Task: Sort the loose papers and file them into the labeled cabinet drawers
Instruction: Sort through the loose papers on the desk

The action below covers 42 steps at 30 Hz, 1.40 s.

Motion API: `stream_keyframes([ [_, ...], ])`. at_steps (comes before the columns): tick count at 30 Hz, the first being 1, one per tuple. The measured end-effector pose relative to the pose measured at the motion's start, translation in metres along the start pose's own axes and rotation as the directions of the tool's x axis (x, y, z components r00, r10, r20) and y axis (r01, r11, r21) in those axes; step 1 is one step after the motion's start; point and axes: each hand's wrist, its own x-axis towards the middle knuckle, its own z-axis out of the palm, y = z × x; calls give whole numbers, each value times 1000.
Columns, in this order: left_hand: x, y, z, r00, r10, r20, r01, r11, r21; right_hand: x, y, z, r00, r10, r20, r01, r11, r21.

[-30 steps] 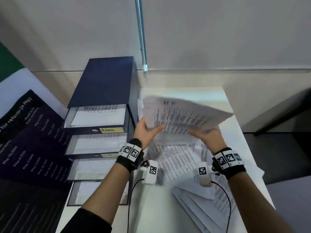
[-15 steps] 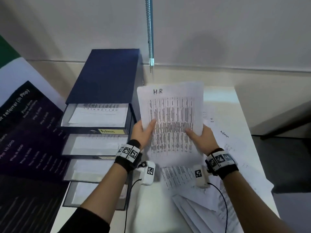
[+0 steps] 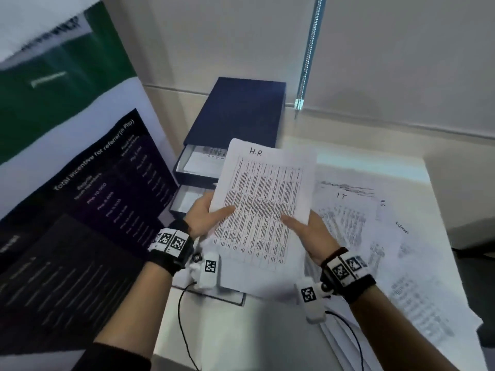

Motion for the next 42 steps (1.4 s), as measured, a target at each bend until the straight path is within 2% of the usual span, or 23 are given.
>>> stream_keyframes([
  [3, -38, -42, -40, 992, -121, -27, 120, 992, -34, -16, 41, 53, 966, 143, 216, -149, 989, 11],
  [7, -84, -92, -91, 959, -274, -73, 277, 960, 38, -37, 83, 124, 898, 267, 349, -268, 962, -48],
  [9, -102, -118, -114, 929, -335, -158, 340, 941, -1, -47, 94, 157, 854, 312, 416, -355, 935, 28],
  [12, -120, -144, -145, 890, -367, -272, 375, 927, -23, -58, 95, 197, 804, 372, 464, -447, 892, 59],
  [16, -135, -134, -159, 892, -350, -286, 350, 935, -54, -62, 92, 220, 789, 398, 468, -463, 886, 26],
  [21, -129, -111, -163, 936, -270, -228, 257, 963, -84, -63, 73, 212, 821, 350, 451, -409, 912, 38],
  [25, -117, -86, -165, 969, -214, -124, 205, 976, -79, -51, 57, 186, 884, 285, 371, -363, 918, 162],
  [28, -105, -82, -162, 969, -248, -11, 248, 969, 0, -41, 49, 159, 904, 293, 311, -372, 897, 237],
  [31, -97, -73, -149, 955, -264, 135, 243, 958, 155, -34, 41, 136, 897, 336, 288, -411, 873, 261],
  [33, -88, -70, -141, 937, -259, 232, 237, 964, 120, -29, 36, 126, 886, 364, 288, -438, 860, 262],
  [37, -71, -73, -140, 921, -282, 269, 296, 955, -13, -18, 20, 117, 878, 411, 247, -471, 835, 286],
  [40, -57, -72, -142, 932, -305, 196, 342, 919, -197, -8, 6, 113, 878, 445, 177, -478, 837, 266],
  [42, -50, -68, -138, 941, -301, 155, 333, 903, -272, 1, 3, 107, 894, 443, 72, -446, 856, 262],
])
